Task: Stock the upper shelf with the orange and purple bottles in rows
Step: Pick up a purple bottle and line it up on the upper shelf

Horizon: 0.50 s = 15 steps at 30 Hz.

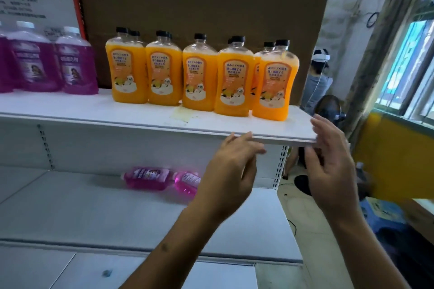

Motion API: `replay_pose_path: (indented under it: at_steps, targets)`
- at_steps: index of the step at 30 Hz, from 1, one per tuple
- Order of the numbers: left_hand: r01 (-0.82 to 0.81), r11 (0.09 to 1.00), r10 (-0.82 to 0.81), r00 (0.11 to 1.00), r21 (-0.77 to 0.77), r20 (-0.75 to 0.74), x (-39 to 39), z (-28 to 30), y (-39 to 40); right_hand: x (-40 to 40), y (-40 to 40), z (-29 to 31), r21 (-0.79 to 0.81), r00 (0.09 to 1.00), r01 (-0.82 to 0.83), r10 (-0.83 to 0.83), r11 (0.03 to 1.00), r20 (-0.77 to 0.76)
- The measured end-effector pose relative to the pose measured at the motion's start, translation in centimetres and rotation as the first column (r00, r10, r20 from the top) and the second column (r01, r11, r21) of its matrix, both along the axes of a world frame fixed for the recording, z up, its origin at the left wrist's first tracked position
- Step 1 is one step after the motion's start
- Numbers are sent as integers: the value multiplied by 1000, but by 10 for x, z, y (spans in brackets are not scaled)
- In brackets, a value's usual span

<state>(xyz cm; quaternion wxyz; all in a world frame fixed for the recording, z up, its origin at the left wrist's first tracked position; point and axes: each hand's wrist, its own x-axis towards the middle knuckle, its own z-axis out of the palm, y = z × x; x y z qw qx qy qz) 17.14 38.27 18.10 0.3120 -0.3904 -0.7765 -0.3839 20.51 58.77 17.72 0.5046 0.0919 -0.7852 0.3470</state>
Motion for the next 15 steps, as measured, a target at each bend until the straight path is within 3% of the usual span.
replay_pose_path:
  at_steps: [3,6,10,15]
  targets:
    - [-31,999,30,999,21,26,6,-43,-17,10,-17,-32,-139,998,-69,68,988,-11]
    - [-63,995,48,978,73,202,7,-82,-40,16,-39,-58,-224,992,-106,118,969,41]
    - [-169,981,113,893,94,436,5,-119,-75,13,-70,-97,-311,962,-141,204,940,183]
    - [-266,959,160,787,94,596,-4,-153,-114,-2,-104,-144,-340,863,-206,334,918,380]
